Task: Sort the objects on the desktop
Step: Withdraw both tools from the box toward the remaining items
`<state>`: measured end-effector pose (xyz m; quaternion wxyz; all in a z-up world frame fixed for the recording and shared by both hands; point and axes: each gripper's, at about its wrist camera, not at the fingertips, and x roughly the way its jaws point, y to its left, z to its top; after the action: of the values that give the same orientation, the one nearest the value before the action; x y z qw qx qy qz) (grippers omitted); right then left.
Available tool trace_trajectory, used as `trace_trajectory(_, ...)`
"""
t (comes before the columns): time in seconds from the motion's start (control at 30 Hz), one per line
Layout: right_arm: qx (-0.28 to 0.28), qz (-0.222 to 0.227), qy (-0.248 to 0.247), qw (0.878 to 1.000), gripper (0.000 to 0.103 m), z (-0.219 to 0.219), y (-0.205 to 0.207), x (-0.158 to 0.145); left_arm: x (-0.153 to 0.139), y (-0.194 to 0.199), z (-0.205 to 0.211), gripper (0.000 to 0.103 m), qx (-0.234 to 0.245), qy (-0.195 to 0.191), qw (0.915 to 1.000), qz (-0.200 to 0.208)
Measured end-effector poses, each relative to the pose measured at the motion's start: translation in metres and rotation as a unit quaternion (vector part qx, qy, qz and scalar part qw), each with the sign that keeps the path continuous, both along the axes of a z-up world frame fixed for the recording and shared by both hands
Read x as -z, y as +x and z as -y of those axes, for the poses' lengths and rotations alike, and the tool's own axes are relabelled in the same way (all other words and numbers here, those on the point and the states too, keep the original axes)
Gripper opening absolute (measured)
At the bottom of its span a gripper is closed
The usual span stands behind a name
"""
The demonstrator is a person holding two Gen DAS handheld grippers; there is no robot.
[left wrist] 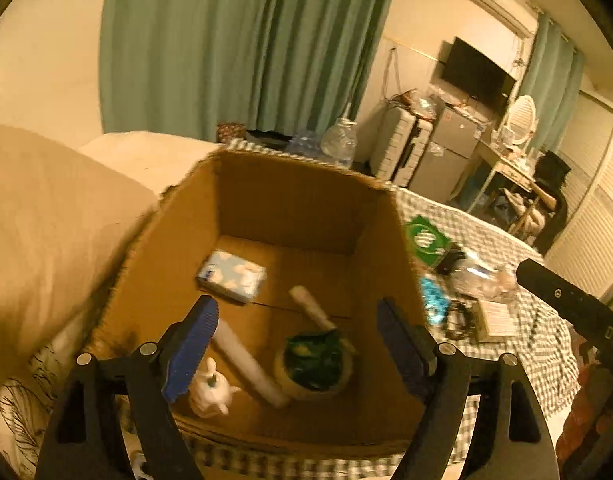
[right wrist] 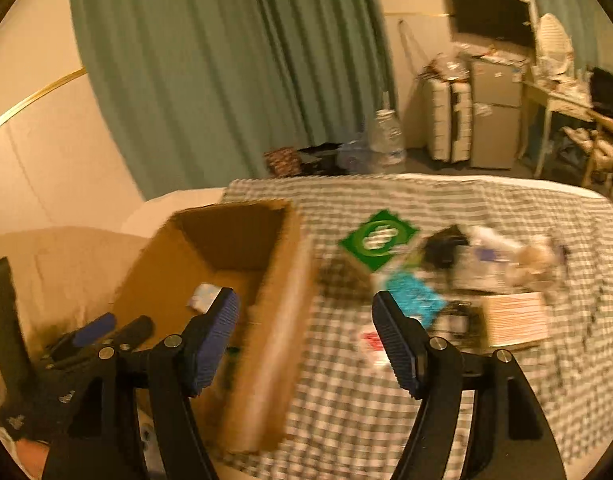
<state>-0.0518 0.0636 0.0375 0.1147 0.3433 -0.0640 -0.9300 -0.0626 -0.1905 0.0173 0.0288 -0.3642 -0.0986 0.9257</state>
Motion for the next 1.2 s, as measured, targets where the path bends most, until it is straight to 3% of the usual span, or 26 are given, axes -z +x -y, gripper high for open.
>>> trace_trajectory(0.13,0.044,-0.009,0.0,0.999,0.069,-0.049,0.016,-0.009,-0.011,0.007,-0.04,0.085,0.028,-0.003,0.9995,-0.011)
trace_trajectory(0.23,0.065,-0.013,0.003,0.998,0.071,-0.079,0.025,-0.012,-0.018,0.011,-0.069,0.092,0.045,-0.008,0.9988,-0.019)
trace_trajectory(0.3,0.082,-0.015,0.011,0.996,0.08,-0.099,0.032,-0.01,-0.022,0.015,-0.088,0.095,0.054,-0.008,0.9983,-0.022)
trace_trajectory(0.47,0.117,-0.007,0.0,0.993,0.083,-0.142,0.045,0.006,-0.017,0.021,-0.14,0.101,0.082,-0.023,0.9962,-0.02)
trace_trajectory(0.87,0.161,0.052,-0.03,0.985,0.086,-0.195,0.035,0.091,0.057,0.016,-0.221,0.101,0.14,-0.076,0.9867,0.032)
trace_trajectory(1.03,0.152,0.074,-0.044,0.985,0.086,-0.2,0.021,0.117,0.094,-0.006,-0.229,0.101,0.141,-0.086,0.9842,0.064)
trace_trajectory(1.13,0.138,0.082,-0.034,0.986,0.085,-0.195,0.012,0.125,0.11,-0.021,-0.225,0.101,0.137,-0.068,0.9864,0.06)
trace_trajectory(1.2,0.129,0.088,-0.031,0.987,0.086,-0.191,0.006,0.131,0.121,-0.034,-0.222,0.101,0.132,-0.077,0.9864,0.06)
